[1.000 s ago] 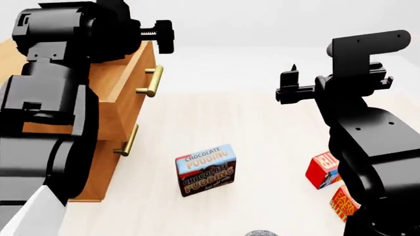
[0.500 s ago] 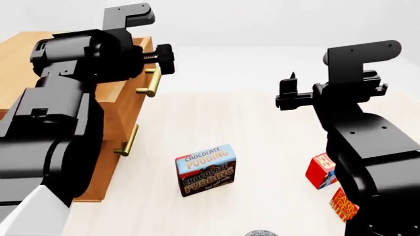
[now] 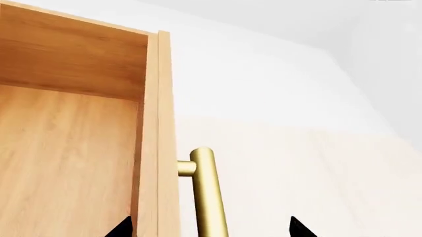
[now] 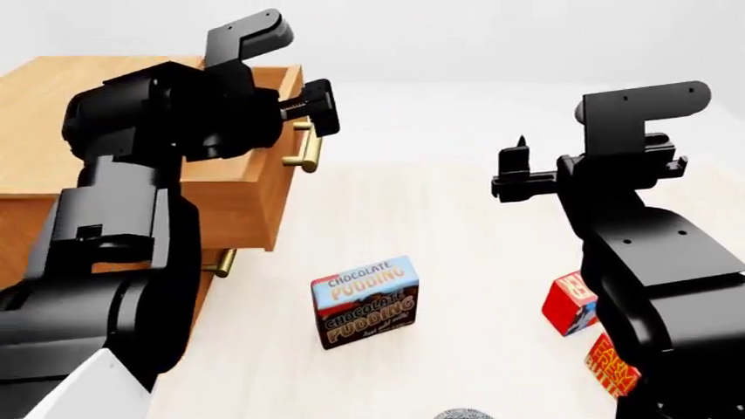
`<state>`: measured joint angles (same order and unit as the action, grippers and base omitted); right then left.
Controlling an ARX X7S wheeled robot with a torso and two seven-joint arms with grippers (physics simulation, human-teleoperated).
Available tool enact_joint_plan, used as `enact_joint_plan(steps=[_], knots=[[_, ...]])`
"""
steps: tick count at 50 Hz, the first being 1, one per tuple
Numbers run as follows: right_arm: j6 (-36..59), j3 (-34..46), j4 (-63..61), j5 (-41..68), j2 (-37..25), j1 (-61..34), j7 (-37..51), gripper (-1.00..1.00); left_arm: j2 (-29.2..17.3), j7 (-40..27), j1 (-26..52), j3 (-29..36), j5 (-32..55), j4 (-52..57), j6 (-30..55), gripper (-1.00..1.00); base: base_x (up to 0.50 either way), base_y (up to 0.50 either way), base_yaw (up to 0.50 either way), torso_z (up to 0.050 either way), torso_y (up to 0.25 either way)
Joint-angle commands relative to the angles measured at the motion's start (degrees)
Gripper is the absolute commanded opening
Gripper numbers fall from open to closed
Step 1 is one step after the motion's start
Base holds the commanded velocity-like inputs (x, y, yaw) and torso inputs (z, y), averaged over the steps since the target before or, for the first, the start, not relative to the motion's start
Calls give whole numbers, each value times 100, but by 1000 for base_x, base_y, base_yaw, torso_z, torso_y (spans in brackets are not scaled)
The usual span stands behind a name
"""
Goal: Put the bowl in the top drawer of the cabinet.
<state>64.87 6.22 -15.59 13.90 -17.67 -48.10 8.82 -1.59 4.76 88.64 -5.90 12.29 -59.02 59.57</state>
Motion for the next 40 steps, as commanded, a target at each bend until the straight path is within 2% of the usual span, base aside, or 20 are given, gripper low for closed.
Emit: enact_joint_plan(steps=[1, 11, 18, 33, 40], knots=[[-22, -58, -18, 52, -53, 85, -28, 100, 146, -365, -536, 437, 1331, 660, 448, 100, 0, 0, 0, 0, 0], [-26, -156, -83, 111, -105, 193, -48, 100, 140, -1323, -932, 1154, 2917, 1537, 743, 100, 0, 0, 0, 0, 0], [-199, -192, 66, 142, -96, 293, -98, 100, 143, -2236, -1110, 1605, 4291, 2078, 811, 100, 0, 0, 0, 0, 0], [-590, -341, 590, 166, -128, 502, -187, 100, 137, -2835, -1250, 2743, 6007, 2048, 80, 100, 0, 0, 0, 0, 0], [-587, -323, 638, 171, -163, 505, -201, 100, 107, -3370, -1301, 2860, 6645, 2361, 36, 100, 0, 0, 0, 0, 0]])
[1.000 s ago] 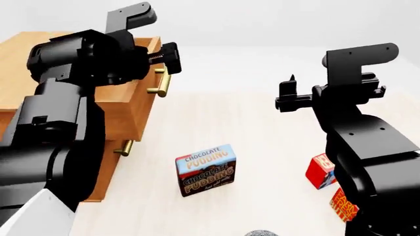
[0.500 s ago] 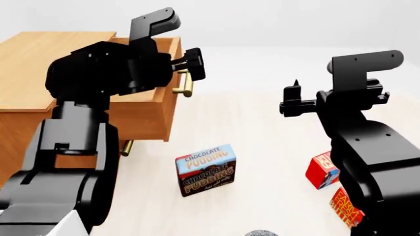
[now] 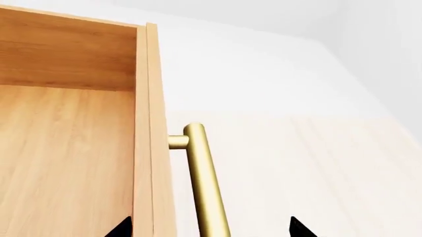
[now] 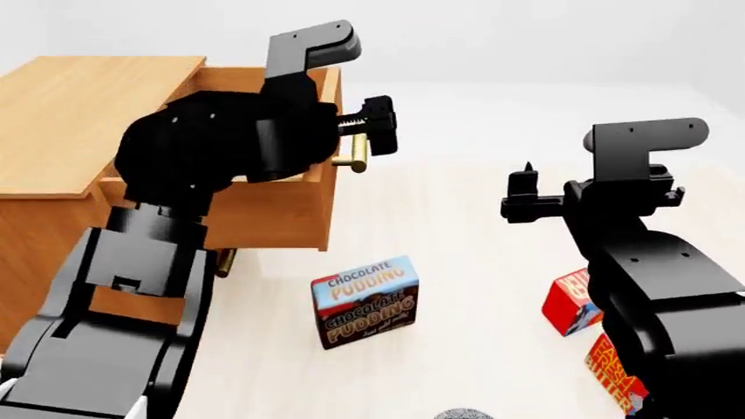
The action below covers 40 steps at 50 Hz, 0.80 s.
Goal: Put the bowl in the top drawer of the cabinet.
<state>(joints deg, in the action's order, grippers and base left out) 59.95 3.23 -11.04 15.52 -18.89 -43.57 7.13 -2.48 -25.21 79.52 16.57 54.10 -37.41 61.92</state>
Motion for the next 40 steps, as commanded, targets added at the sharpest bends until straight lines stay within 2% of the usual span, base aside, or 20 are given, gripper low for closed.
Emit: enact_joint_plan(steps=[1, 7, 13, 24, 30, 34, 40], knots=[[-91, -28, 185, 10, -42, 51, -28, 100, 201, -476, -397, 601, 2571, 256, -204, 100, 0, 0, 0, 0, 0], [-34, -38, 105, 32, -65, 64, -16, 100, 221, -1303, -451, 732, 3504, 772, -309, 100, 0, 0, 0, 0, 0], [-18, -112, 51, 67, -119, 120, -24, 100, 171, -1611, -479, 938, 3952, 1095, -508, 100, 0, 0, 0, 0, 0], [-24, -61, 104, 53, -106, 104, 12, 100, -422, -2421, -327, 1247, 2941, 2798, -1039, 100, 0, 0, -1, 0, 1], [-9, -101, 77, 74, -125, 139, 22, 100, -572, -2586, -421, 1510, 2510, 3772, -1149, 100, 0, 0, 0, 0, 2], [5, -144, 47, 96, -137, 151, 29, 100, -582, -2842, -456, 1567, 2588, 4409, -1096, 100, 0, 0, 0, 0, 0], [-56, -187, 96, 112, -134, 190, 30, 100, -658, -3406, -764, 1595, 3214, 5371, -871, 100, 0, 0, 0, 0, 0]])
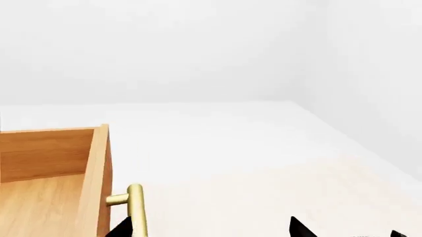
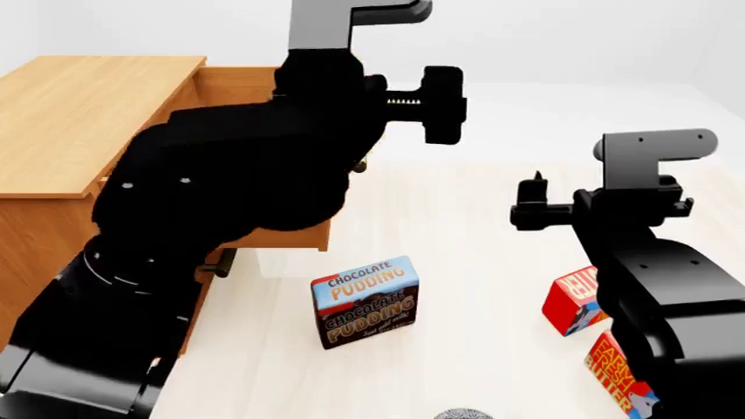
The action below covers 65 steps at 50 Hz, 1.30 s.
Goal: Put the bowl in the top drawer of the cabinet.
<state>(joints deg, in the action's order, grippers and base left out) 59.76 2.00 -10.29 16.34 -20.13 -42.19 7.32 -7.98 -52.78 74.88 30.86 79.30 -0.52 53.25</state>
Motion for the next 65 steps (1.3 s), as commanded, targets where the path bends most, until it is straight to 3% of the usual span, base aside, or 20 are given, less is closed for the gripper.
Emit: enact_joint_plan(steps=[1, 7, 17, 23, 32, 50, 65], knots=[[-41, -78, 24, 34, -11, 60, 13, 100, -141, -697, -395, 166, 799, 1813, 10, 100, 0, 0, 0, 0, 0], [164, -270, -208, 129, -47, 44, 66, 100, -394, -1094, -1153, 169, 1816, 2781, 35, 100, 0, 0, 0, 0, 0], [342, -565, -469, 259, -79, 56, 122, 100, -1008, -838, -2689, 295, 2283, 4151, 8, 100, 0, 0, 0, 0, 0], [165, -491, -355, 217, -73, 149, 99, 100, -1350, -199, -3675, 438, 1417, 4462, 161, 100, 0, 0, 0, 0, 0], [34, -390, -213, 167, -33, 173, 118, 100, -1711, 974, -4748, 590, 271, 4021, -42, 100, 0, 0, 0, 0, 0], [-141, -192, 34, 142, 45, 113, 86, 100, -1633, 1605, -5417, 896, -235, 2833, -276, 100, 0, 0, 0, 0, 0], [-201, -166, 55, 192, 26, 163, 32, 100, -1323, 1970, -5264, 1103, -442, 1750, -274, 100, 0, 0, 0, 0, 0]])
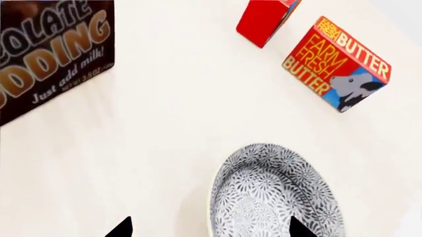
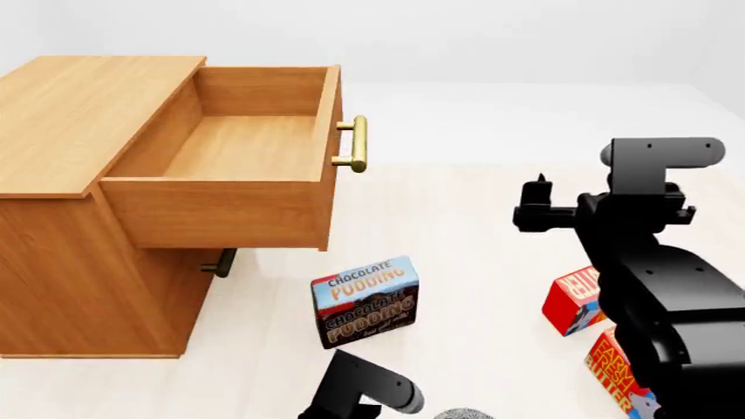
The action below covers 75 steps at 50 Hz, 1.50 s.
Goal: Put the bowl in the top drawer of the cabinet.
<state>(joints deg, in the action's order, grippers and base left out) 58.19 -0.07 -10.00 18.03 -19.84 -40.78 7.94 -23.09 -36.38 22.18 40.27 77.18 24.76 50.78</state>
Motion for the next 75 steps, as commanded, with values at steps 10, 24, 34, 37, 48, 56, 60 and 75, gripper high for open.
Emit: enact_joint_plan(steps=[10, 24, 34, 37, 48, 56, 60, 75], knots=[[-55, 47, 7, 61, -22, 51, -56, 100, 338, 471, 51, 312, -380, -1165, -40, 100, 0, 0, 0, 0, 0], [-180, 59, 91, 100, -17, 90, -109, 100, 514, 622, 108, 506, -616, -1525, -101, 100, 0, 0, 0, 0, 0], [-229, 66, 106, 126, -21, 121, -127, 100, 574, 706, 107, 553, -715, -1657, -202, -100, 0, 0, 0, 0, 0], [-254, 69, 131, 129, -20, 133, -132, 100, 558, 718, 89, 550, -717, -1601, -233, -100, 0, 0, 0, 0, 0], [-237, 29, 76, 174, -56, 189, -131, 100, 239, 371, -90, 344, -233, -346, -230, -100, 0, 0, 0, 0, 0], [-241, 37, 89, 189, -62, 188, -131, 100, -137, -32, 104, -336, 828, 555, -353, -100, 0, 0, 0, 0, 0], [-231, 37, 70, 202, -74, 192, -132, 100, -330, -42, 208, -697, 1266, 741, -516, -100, 0, 0, 0, 0, 0], [-177, -128, -82, 306, -135, 283, -113, 100, -1079, 266, 326, -1817, 2084, 1456, -1108, -100, 0, 0, 0, 0, 0]])
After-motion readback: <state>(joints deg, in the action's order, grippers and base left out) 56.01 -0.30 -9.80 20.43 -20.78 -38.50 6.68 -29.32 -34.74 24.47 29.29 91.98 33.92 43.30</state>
